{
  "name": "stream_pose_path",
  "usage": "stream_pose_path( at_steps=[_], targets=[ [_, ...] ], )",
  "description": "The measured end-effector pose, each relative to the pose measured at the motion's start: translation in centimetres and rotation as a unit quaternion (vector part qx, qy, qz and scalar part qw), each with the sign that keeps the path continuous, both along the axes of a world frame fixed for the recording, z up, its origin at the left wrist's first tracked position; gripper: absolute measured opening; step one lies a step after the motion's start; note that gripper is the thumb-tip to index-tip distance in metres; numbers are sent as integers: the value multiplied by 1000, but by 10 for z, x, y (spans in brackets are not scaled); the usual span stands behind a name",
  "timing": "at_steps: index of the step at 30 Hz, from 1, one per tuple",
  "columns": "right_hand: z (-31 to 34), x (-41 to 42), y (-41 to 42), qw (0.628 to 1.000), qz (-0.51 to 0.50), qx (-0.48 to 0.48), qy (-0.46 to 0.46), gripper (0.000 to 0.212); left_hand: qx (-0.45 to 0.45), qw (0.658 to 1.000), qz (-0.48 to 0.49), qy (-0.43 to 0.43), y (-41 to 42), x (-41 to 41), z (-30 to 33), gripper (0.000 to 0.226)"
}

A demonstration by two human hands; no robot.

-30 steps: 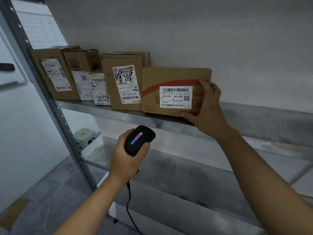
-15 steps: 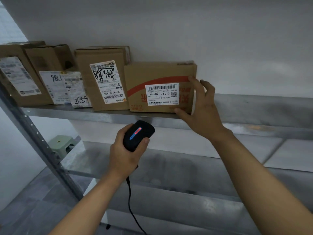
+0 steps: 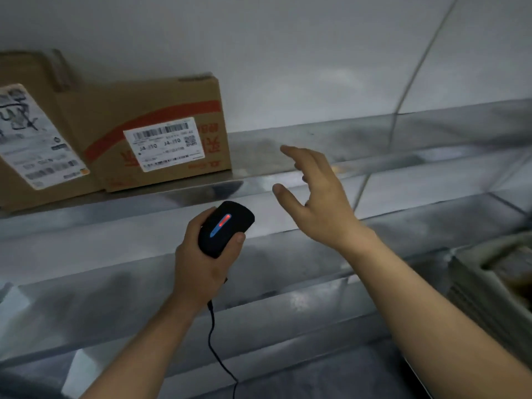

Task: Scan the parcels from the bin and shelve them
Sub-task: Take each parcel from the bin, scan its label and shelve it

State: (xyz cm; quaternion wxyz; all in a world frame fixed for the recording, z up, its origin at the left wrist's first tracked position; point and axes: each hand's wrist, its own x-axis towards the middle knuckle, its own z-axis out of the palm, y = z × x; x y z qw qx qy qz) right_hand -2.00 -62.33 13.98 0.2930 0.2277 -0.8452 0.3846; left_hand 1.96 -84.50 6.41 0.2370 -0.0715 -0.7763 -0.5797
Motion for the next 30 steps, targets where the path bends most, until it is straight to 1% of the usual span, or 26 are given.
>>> stream_pose_path(
  at_steps=[2, 5, 7, 11, 14, 18, 21, 25, 30],
  targets=[
    [-13, 11, 21, 999, -30, -1, -15, 58, 0, 999, -34, -2, 21, -5, -6, 66],
    [-36, 28, 56, 995, -80, 33, -40, 59, 2, 997, -79, -9, 57, -8, -14, 67],
    [-55, 42, 82, 990, -111, 48, -66, 59, 0, 994, -111, -21, 80, -10, -20, 68],
    [-90, 75, 138, 975, -185, 49, -115, 59, -17, 985, -167, -35, 131, -16, -29, 66],
    [-113, 106, 182, 959, -236, 45, -151, 59, -32, 975, -213, -51, 177, -19, -34, 64],
    [-142, 150, 240, 933, -288, 41, -213, 62, -42, 960, -268, -66, 246, -16, -34, 67],
    [-158, 178, 281, 911, -330, 27, -244, 63, -47, 947, -305, -84, 297, -12, -36, 57],
    [-170, 206, 333, 886, -374, 6, -273, 63, -61, 930, -351, -90, 364, -3, -39, 47],
    [-183, 234, 390, 859, -417, -32, -295, 65, -80, 914, -388, -87, 439, 6, -49, 49]
  ],
)
